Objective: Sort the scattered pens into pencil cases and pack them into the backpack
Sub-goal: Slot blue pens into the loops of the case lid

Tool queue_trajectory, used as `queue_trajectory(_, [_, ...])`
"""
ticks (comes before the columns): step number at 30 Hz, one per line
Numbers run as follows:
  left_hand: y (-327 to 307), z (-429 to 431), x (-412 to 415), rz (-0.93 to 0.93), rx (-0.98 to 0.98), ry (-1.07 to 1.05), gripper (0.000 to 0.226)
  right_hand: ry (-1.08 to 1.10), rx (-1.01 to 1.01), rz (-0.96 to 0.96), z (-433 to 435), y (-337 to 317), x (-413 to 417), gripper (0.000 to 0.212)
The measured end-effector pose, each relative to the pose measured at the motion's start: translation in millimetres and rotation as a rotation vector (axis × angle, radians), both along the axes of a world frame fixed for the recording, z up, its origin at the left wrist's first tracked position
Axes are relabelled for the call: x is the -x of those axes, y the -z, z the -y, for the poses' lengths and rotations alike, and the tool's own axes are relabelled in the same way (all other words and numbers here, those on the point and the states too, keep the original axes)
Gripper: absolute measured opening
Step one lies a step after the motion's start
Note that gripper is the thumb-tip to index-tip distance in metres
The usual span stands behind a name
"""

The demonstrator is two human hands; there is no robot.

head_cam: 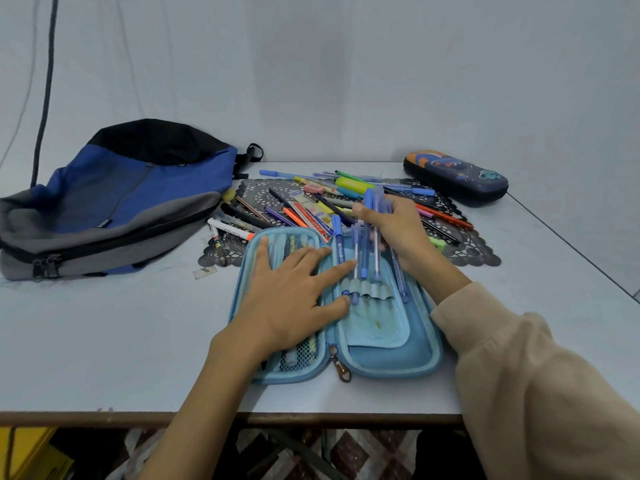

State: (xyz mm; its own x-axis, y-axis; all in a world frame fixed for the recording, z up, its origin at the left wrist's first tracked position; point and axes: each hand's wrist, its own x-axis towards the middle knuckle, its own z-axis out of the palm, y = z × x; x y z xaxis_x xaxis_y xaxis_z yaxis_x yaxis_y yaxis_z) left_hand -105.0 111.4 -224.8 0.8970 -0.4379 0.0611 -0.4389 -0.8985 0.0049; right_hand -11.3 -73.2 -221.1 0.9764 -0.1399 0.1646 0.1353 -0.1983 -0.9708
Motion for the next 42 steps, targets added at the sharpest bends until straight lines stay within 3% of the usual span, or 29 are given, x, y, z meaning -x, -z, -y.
queue_trajectory(2, [0.1,-0.6,0.0,0.009,-0.010,0.027,0.077,-0.054,0.045,-0.036,-0.9,-1.6,3.2,0.031])
queue_trajectory(5, [-0.1,-1.7,-0.7,0.000,-0.031,0.071,0.072,-0.122,0.153,-0.075,-3.5,-4.0,6.5,0.054])
queue_trajectory(11, [-2.0,-1.3,0.6,-0.024,-0.034,0.068,0.061,-0.168,0.233,-0.055,0.6,-4.2,4.5,0.046])
queue_trajectory(17, [-1.7,-1.6,1.1,-0.028,-0.016,0.064,0.060,-0.070,0.466,0.053,4.5,-9.2,6.5,0.029])
queue_trajectory(25, [-1.8,-2.6,1.8,-0.032,0.012,0.066,0.059,-0.167,0.423,-0.115,9.2,-8.6,1.4,0.024])
queue_trajectory(30, [-2.6,-2.1,2.3,-0.032,0.019,0.067,0.049,-0.168,0.349,-0.130,17.2,-17.1,1.3,0.040])
queue_trajectory(37, [-2.5,-2.8,2.3,-0.041,0.025,0.063,0.060,0.125,0.192,0.208,25.7,-23.2,-3.6,0.019])
queue_trajectory(42, [-2.9,-2.3,1.9,-0.047,0.031,0.061,0.060,0.128,0.198,0.233,19.4,-13.4,-4.7,0.016])
